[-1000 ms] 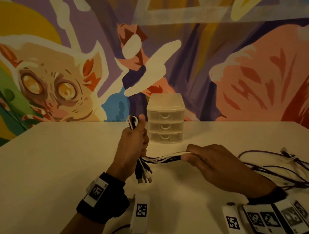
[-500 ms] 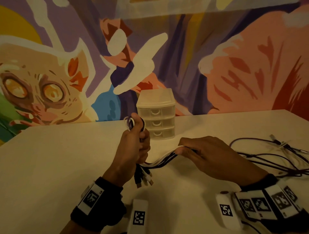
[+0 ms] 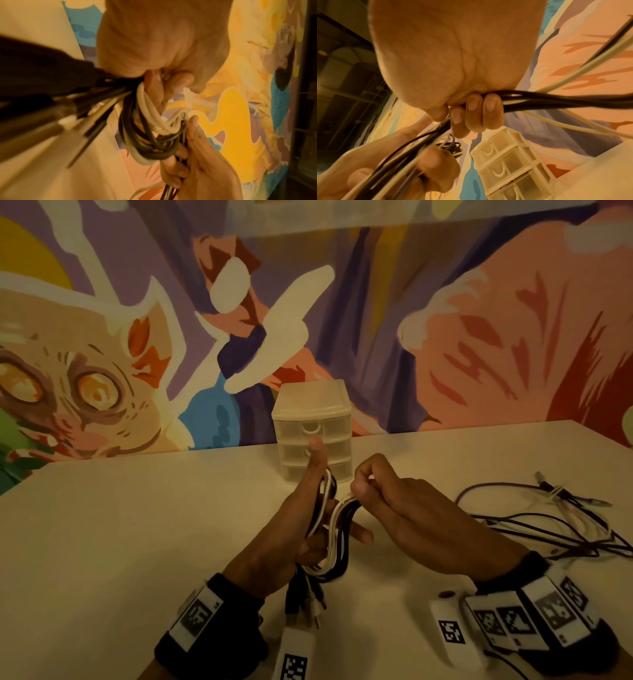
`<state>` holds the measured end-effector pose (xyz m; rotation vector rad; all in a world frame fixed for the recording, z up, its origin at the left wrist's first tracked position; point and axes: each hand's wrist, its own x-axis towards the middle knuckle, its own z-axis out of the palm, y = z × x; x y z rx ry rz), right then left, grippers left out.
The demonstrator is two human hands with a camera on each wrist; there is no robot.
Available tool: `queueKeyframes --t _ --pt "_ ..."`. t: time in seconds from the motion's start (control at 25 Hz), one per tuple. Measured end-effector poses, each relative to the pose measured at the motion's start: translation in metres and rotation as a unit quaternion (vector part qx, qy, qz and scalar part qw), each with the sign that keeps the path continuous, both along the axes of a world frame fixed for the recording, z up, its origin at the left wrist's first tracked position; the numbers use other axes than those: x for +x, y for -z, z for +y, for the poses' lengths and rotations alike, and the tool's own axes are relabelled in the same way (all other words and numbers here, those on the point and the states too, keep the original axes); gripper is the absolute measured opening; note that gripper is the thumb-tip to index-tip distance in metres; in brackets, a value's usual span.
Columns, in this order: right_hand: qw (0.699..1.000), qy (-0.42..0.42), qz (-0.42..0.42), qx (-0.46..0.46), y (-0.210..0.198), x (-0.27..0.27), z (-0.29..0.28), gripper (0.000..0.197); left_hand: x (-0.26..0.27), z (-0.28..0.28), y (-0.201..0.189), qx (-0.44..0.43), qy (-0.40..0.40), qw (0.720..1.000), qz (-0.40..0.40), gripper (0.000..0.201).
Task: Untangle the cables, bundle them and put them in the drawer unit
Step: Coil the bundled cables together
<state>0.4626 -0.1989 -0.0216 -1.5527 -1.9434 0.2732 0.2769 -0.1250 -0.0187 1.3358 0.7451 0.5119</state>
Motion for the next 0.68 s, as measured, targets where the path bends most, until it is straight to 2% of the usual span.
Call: queueKeyframes --t 0.08,0.16,0.24,0.36,0.48,0.68 --pt "1.0 -0.003 0.022 -0.002 -0.002 0.0 -0.003 0.029 0.001 -0.005 -0.001 0.041 0.045 0.998 0.034 0.091" --pt "0.998 -0.01 0.059 -0.011 -0.003 0.0 -0.003 0.032 0.002 -0.004 0.004 0.094 0.079 0.991 0.056 0.064" --pt "0.996 -0.004 0.089 -0.024 -0.004 0.004 -0.001 0.035 0.0 -0.002 0.006 0.125 0.077 0.986 0.074 0.055" --pt "0.998 0.02 0.051 -0.038 -0.004 0.018 0.001 0.046 -0.005 0.003 0.005 0.149 0.061 0.984 0.071 0.062" --pt "0.997 0.028 0.008 -0.072 -0.003 0.026 -0.002 0.061 -0.009 0.009 0.005 0.167 0.049 0.981 0.082 0.082" --pt "0.998 0.053 0.002 -0.029 -0.007 0.014 -0.002 0.057 -0.002 0.001 -0.003 0.126 0.023 0.987 0.094 0.084"
